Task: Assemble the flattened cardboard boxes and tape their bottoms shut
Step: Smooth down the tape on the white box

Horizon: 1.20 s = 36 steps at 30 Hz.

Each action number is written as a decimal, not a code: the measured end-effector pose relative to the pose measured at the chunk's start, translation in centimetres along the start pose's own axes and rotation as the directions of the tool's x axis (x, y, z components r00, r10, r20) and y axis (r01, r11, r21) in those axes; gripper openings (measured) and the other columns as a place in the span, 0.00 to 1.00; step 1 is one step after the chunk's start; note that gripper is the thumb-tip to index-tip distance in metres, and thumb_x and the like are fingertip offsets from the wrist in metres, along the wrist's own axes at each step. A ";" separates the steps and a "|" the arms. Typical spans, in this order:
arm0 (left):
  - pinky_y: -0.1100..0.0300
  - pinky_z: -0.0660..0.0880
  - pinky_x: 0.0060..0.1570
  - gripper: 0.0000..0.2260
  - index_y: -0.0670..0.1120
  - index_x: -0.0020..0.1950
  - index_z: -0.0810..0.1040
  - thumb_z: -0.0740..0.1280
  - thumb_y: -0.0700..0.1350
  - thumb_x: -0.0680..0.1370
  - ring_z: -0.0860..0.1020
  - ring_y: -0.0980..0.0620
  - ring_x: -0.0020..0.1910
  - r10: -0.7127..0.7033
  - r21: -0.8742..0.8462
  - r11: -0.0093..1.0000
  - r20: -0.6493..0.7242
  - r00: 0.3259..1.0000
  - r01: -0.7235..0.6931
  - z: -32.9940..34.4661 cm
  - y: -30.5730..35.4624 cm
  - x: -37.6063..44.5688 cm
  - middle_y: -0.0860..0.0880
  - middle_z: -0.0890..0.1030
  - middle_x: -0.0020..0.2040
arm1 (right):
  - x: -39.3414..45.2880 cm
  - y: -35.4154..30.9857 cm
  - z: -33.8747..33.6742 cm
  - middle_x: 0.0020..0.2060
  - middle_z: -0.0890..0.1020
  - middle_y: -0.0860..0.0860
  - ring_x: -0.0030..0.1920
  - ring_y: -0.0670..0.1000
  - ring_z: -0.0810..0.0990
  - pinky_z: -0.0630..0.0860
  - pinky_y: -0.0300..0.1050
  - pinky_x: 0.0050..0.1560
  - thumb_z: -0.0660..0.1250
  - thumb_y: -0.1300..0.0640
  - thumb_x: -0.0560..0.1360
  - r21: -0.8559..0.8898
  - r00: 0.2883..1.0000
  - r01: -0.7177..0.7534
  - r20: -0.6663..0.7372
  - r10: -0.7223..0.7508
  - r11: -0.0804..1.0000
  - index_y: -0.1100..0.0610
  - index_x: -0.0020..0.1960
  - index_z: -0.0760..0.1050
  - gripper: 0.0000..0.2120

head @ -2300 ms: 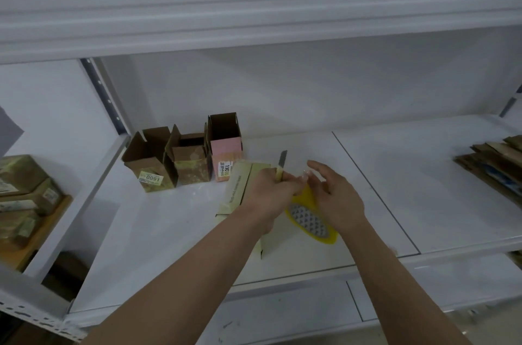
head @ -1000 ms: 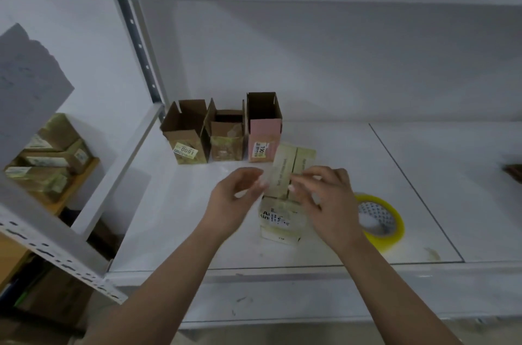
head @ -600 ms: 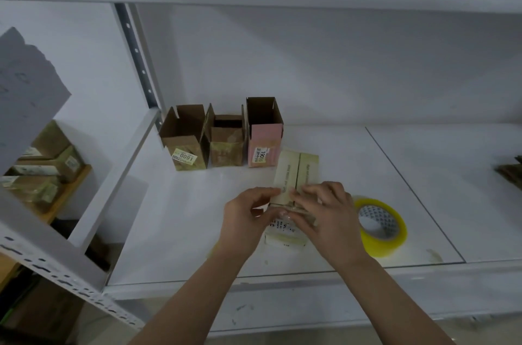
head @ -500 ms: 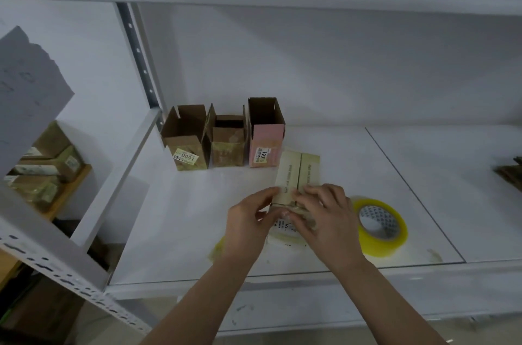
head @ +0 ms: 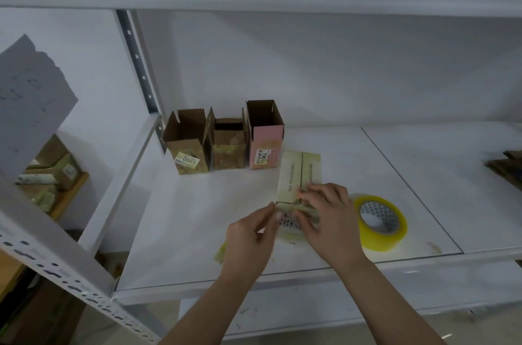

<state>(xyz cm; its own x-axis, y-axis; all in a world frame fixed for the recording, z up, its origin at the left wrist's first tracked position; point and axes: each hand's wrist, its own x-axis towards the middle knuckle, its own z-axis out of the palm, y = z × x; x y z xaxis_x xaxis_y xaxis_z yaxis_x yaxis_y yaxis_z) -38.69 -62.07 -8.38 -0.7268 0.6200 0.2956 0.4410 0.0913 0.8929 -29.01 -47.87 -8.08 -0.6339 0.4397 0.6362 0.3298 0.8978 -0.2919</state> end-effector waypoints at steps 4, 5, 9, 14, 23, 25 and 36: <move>0.57 0.81 0.44 0.06 0.48 0.49 0.83 0.66 0.42 0.79 0.84 0.55 0.45 -0.273 -0.239 0.931 0.042 0.961 0.275 -1.2 -0.9 1.4 0.51 0.86 0.42 | 0.1 -0.1 -0.1 0.52 0.81 0.49 0.54 0.54 0.74 0.79 0.53 0.47 0.68 0.47 0.69 0.020 1.000 -0.008 0.004 0.008 1.000 0.53 0.55 0.82 0.17; 0.57 0.81 0.43 0.05 0.48 0.47 0.84 0.69 0.40 0.78 0.84 0.54 0.44 -0.246 -0.186 0.949 0.061 0.967 0.253 -1.3 -1.0 1.8 0.52 0.86 0.41 | 0.1 -0.1 -0.1 0.52 0.81 0.49 0.54 0.54 0.75 0.79 0.53 0.47 0.68 0.47 0.69 0.028 1.000 -0.012 0.008 0.012 1.000 0.53 0.55 0.82 0.17; 0.66 0.76 0.38 0.04 0.46 0.39 0.84 0.76 0.39 0.71 0.81 0.58 0.35 -0.091 -0.042 0.994 0.144 0.985 0.098 -1.6 -0.6 3.4 0.53 0.84 0.35 | 0.3 -0.2 -0.3 0.52 0.81 0.49 0.54 0.53 0.74 0.79 0.53 0.46 0.64 0.45 0.70 0.050 0.999 -0.012 0.040 0.010 0.999 0.53 0.55 0.82 0.19; 0.58 0.77 0.38 0.08 0.51 0.35 0.79 0.77 0.50 0.70 0.79 0.56 0.35 -0.043 0.314 0.948 0.291 0.956 -0.053 -2.4 0.7 6.1 0.54 0.81 0.33 | 0.6 0.1 -0.9 0.50 0.81 0.49 0.50 0.55 0.77 0.79 0.54 0.43 0.70 0.51 0.67 0.062 0.998 0.002 0.064 -0.006 0.998 0.53 0.51 0.83 0.14; 0.58 0.69 0.36 0.20 0.51 0.34 0.65 0.77 0.54 0.67 0.74 0.50 0.38 -0.188 0.634 0.767 0.366 0.911 -0.096 -1.0 3.7 7.3 0.50 0.76 0.40 | 0.4 0.4 -0.9 0.52 0.80 0.50 0.50 0.58 0.78 0.79 0.55 0.45 0.77 0.62 0.64 0.116 0.994 0.003 0.106 -0.015 0.993 0.54 0.54 0.82 0.19; 0.58 0.68 0.37 0.19 0.50 0.34 0.66 0.77 0.54 0.68 0.72 0.50 0.39 -0.214 0.642 0.760 0.394 0.894 -0.101 -1.1 4.2 7.7 0.52 0.73 0.38 | 0.4 0.5 -0.9 0.52 0.80 0.51 0.49 0.58 0.78 0.79 0.54 0.44 0.77 0.62 0.64 0.126 0.994 0.007 0.107 -0.020 0.992 0.54 0.55 0.82 0.19; 0.57 0.74 0.54 0.27 0.52 0.60 0.72 0.75 0.61 0.67 0.73 0.54 0.57 -0.083 0.610 0.767 0.402 0.912 -0.199 -2.7 4.6 7.0 0.55 0.73 0.59 | -0.4 1.3 -2.1 0.71 0.68 0.47 0.69 0.46 0.63 0.66 0.49 0.69 0.70 0.56 0.75 0.245 0.971 -0.132 0.225 0.076 0.960 0.56 0.75 0.63 0.31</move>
<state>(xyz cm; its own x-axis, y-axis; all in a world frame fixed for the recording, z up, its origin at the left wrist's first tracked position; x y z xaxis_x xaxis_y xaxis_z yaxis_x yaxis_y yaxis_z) -43.15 -59.36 -1.25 -0.4879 0.8709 0.0588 0.8038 0.4220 0.4193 -26.87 -46.94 -7.28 -0.7482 0.5012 0.4348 0.2292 0.8102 -0.5395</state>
